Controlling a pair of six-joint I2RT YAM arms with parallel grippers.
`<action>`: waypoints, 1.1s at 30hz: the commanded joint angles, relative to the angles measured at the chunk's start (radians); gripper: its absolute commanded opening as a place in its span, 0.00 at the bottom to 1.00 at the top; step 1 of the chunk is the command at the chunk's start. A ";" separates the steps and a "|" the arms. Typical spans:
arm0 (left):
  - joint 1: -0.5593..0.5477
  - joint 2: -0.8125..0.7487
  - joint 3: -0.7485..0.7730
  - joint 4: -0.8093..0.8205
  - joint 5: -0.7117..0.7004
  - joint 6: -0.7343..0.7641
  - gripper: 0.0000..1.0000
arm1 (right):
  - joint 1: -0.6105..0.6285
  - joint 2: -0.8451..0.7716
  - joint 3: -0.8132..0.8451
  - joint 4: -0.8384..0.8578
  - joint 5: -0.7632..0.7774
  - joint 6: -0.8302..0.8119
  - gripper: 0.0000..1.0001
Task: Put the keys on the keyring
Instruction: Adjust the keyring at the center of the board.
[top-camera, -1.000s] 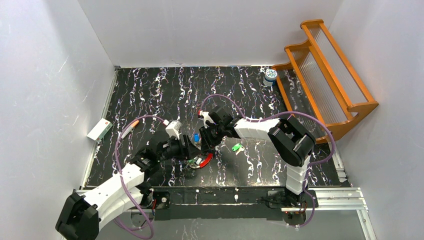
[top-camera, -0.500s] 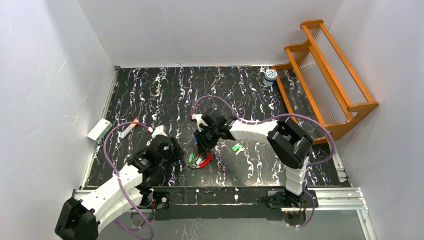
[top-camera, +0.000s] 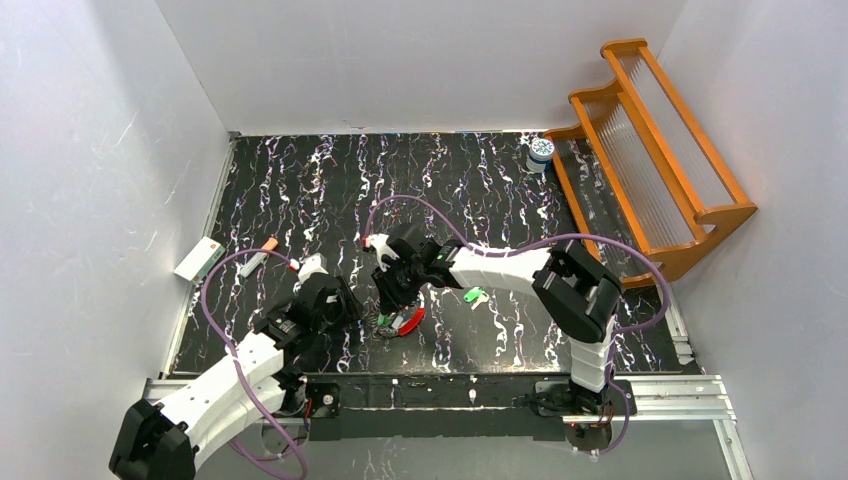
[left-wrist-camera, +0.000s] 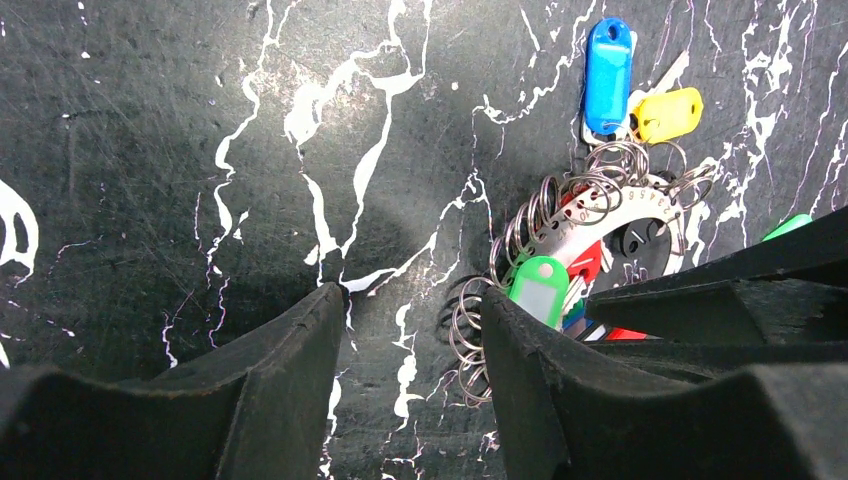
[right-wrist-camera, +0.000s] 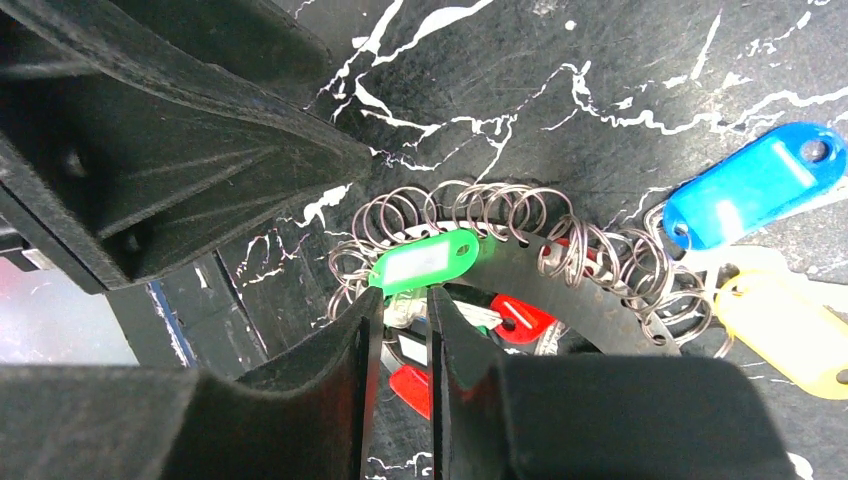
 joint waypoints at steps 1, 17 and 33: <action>-0.002 -0.006 -0.018 -0.015 -0.020 -0.005 0.51 | 0.013 0.018 0.025 0.040 -0.010 -0.011 0.30; -0.002 0.000 -0.036 0.009 0.034 0.005 0.44 | 0.013 -0.015 -0.061 -0.043 0.109 0.006 0.26; -0.002 0.008 -0.097 0.185 0.206 0.007 0.39 | 0.011 -0.153 -0.157 -0.015 0.158 0.028 0.29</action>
